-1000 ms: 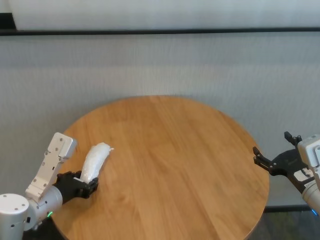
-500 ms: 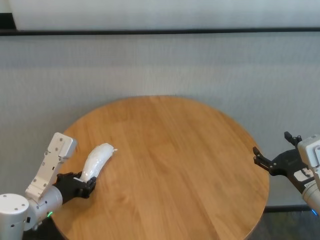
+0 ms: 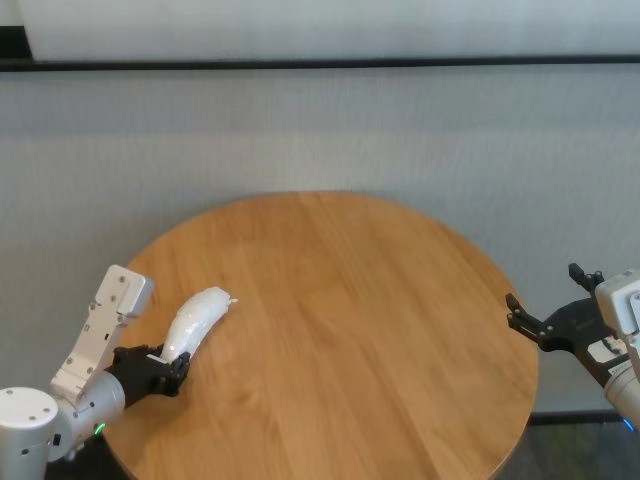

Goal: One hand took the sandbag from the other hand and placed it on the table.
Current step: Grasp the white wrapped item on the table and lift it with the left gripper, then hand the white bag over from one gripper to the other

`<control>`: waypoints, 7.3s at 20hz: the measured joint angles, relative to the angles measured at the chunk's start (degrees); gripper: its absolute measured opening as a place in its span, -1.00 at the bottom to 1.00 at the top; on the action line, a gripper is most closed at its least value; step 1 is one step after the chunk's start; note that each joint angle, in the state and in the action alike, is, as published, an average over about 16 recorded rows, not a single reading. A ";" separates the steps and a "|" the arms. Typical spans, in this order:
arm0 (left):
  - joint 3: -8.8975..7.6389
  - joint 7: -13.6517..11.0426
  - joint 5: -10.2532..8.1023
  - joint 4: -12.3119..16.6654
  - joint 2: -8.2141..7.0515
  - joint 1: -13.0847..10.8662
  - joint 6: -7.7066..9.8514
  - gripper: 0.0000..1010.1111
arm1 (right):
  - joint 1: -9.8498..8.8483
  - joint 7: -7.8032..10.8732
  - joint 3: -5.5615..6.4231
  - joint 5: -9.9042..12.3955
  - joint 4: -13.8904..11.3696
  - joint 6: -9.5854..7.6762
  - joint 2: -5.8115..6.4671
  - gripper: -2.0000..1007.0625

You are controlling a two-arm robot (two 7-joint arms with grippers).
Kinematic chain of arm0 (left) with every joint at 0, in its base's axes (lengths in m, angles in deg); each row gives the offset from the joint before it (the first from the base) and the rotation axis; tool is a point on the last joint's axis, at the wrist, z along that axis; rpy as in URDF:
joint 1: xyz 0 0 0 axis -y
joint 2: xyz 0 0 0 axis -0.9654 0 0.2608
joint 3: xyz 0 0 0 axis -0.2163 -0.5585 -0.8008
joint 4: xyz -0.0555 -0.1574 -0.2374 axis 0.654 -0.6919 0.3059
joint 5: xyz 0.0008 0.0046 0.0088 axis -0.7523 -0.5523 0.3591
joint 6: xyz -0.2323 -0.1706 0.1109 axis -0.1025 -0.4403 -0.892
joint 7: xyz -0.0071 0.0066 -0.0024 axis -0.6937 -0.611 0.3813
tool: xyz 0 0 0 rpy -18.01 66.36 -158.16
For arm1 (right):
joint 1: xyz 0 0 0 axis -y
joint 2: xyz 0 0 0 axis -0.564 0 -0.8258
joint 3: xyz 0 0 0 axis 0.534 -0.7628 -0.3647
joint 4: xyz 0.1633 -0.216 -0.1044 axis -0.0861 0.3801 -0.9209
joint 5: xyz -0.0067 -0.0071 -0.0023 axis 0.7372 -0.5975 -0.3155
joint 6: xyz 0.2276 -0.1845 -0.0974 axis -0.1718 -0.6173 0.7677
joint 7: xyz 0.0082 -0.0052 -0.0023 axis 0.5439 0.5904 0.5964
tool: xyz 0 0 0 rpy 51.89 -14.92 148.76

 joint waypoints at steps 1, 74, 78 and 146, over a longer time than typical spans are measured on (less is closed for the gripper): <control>0.00 0.00 0.00 0.00 0.00 0.00 0.00 -0.35 | 0.00 0.00 0.00 0.00 0.00 0.00 0.00 0.99; 10.92 -39.90 -6.85 13.88 -16.65 4.40 -20.86 -0.45 | 0.00 0.00 0.00 0.00 0.00 0.00 0.00 0.99; 11.69 -39.46 -6.40 14.32 -16.86 4.41 -20.54 -0.45 | 0.00 0.00 0.00 0.00 0.00 0.00 0.00 0.99; 12.23 -39.27 -5.80 14.33 -16.95 4.52 -19.78 -0.45 | -3.95 16.22 1.44 -9.68 -4.56 23.29 10.62 0.99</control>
